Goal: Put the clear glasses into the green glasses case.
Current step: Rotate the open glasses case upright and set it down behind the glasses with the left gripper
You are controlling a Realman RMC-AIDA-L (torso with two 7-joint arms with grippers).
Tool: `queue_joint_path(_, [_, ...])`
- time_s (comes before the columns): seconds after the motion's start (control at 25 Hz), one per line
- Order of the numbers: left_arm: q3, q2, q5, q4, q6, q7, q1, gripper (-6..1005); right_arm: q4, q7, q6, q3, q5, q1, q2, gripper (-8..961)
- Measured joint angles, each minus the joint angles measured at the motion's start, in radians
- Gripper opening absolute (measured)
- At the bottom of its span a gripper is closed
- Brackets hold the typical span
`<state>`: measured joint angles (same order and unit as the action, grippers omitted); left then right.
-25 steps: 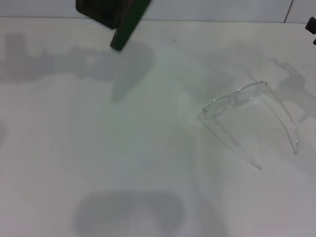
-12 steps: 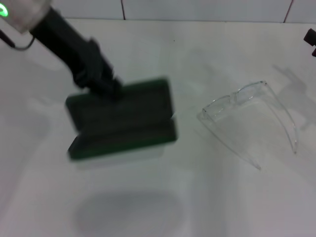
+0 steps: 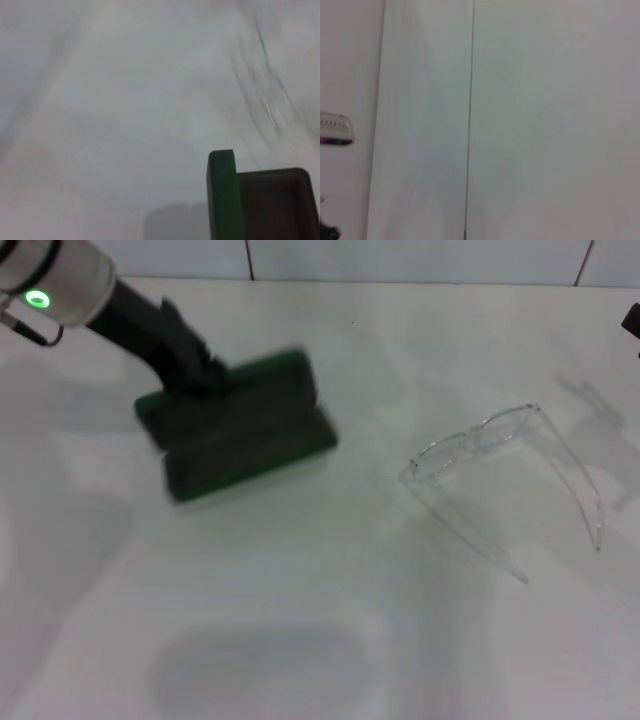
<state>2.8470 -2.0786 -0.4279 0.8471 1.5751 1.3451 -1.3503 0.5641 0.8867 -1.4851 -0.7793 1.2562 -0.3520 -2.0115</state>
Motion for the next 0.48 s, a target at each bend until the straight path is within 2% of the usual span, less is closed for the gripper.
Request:
queue_joint_path(0.12, [0.000,0.030,0.234,0.015,0.025,-0.027,0.066,193,0.001,0.010,-0.002,-0.001,0.002,-0.007,0.001,869])
queue_joint_path(0.2, [0.000,0.050,0.432,0.015,0.058,-0.052,0.134,193,0.003,0.012,-0.002,-0.003,0.003,-0.009,0.001,868])
queue_joint_path(0.24, [0.000,0.050,0.432,0.015,0.058,-0.052,0.134,193,0.004,0.012,-0.002,-0.003,0.003,-0.011,0.002,868])
queue_joint_path(0.36, [0.001,0.052,0.554,0.005,0.065,-0.091,0.179,193,0.005,0.012,-0.002,-0.002,0.001,-0.014,0.002,868])
queue_joint_path(0.48, [0.001,0.046,0.511,0.020,0.068,-0.097,0.168,193,0.006,0.015,0.001,-0.002,0.003,-0.021,0.003,868])
